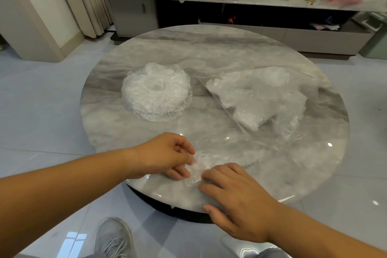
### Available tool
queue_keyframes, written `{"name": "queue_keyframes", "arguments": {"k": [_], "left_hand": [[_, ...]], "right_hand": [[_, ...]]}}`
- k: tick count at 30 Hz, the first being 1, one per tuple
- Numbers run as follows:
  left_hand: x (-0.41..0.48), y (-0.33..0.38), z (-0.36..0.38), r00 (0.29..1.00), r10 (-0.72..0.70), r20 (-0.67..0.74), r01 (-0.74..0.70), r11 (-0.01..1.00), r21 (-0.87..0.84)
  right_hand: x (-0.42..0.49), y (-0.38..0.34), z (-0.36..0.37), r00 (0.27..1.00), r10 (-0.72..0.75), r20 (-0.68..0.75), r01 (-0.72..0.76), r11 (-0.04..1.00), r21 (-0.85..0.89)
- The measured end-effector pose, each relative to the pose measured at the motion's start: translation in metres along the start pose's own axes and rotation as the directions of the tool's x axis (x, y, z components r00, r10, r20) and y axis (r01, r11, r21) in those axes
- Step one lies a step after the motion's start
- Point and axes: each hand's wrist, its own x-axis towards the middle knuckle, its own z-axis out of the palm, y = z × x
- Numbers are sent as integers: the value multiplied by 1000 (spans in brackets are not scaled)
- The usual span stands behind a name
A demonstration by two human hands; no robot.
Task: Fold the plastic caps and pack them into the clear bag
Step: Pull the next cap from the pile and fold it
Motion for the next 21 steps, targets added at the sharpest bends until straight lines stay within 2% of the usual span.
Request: {"name": "queue_keyframes", "arguments": {"k": [2, 5, 9, 11, 14, 18, 20, 21], "left_hand": [[6, 1, 0, 991, 93, -100, -76, 983, 170], [15, 9, 3, 966, 205, -157, -100, 859, 502], [26, 20, 9, 987, 125, -100, -24, 736, 677], [28, 22, 11, 994, 55, -93, 23, 735, 678], [28, 17, 12, 997, 16, -69, 23, 850, 526], [24, 12, 9, 999, 39, -1, -38, 994, 102], [21, 15, 8, 998, 31, 55, -22, 989, -144], [19, 16, 8, 996, 24, 88, -1, 966, -259]], "right_hand": [[0, -1, 1, 1000, 6, -3, -6, 1000, 21], [-1, 1, 0, 1000, -6, -12, 7, 999, 51], [-6, 8, -1, 998, -39, -46, 45, 989, 139], [-11, 12, -1, 999, -15, -32, 21, 981, 194], [-15, 15, 0, 998, 56, 2, -55, 964, 259], [-12, 16, -3, 976, 214, -44, -189, 928, 321], [-7, 15, -8, 936, 352, -24, -302, 836, 458], [-4, 14, -13, 908, 419, 15, -358, 755, 550]]}}
